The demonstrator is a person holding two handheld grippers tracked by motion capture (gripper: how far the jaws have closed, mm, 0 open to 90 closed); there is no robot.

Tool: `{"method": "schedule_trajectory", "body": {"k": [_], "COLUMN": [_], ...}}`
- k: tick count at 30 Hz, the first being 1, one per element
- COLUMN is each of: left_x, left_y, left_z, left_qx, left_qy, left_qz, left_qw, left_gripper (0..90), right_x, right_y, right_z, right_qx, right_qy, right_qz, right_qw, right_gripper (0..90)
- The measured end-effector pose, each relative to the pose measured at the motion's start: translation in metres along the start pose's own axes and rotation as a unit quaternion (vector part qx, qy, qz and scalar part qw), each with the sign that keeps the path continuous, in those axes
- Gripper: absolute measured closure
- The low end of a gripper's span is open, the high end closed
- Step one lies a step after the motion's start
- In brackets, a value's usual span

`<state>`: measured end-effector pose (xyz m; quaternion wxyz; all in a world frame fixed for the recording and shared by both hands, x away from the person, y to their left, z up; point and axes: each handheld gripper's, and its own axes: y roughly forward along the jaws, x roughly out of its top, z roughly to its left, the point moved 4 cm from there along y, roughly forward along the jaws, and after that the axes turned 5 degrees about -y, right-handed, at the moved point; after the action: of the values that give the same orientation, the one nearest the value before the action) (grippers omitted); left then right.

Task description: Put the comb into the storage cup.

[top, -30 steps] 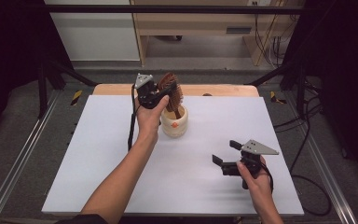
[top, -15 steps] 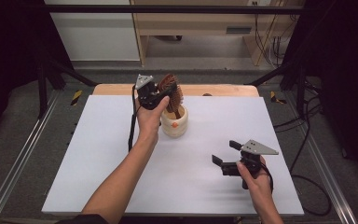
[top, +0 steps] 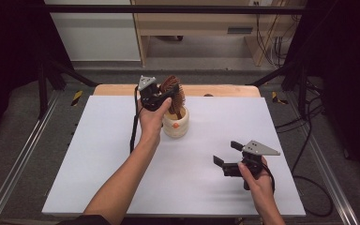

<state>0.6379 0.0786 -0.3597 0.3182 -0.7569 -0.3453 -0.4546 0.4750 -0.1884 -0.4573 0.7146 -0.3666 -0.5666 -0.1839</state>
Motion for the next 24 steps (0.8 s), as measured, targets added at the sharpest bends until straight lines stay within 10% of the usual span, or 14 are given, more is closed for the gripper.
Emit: {"method": "schedule_trajectory", "body": {"k": [24], "left_x": [-0.0015], "left_y": [-0.0009], "left_z": [0.0095], "left_qx": [0.005], "left_qy": [-0.015], "left_qz": [0.0], "left_qw": [0.9999], "left_gripper": [50.1], "right_x": [-0.0004], "right_y": [0.001], "right_z": [0.0001], "right_qx": [0.0], "right_qy": [-0.001], "right_qz": [0.001], "right_qw": [1.0], "right_gripper": [3.8]}}
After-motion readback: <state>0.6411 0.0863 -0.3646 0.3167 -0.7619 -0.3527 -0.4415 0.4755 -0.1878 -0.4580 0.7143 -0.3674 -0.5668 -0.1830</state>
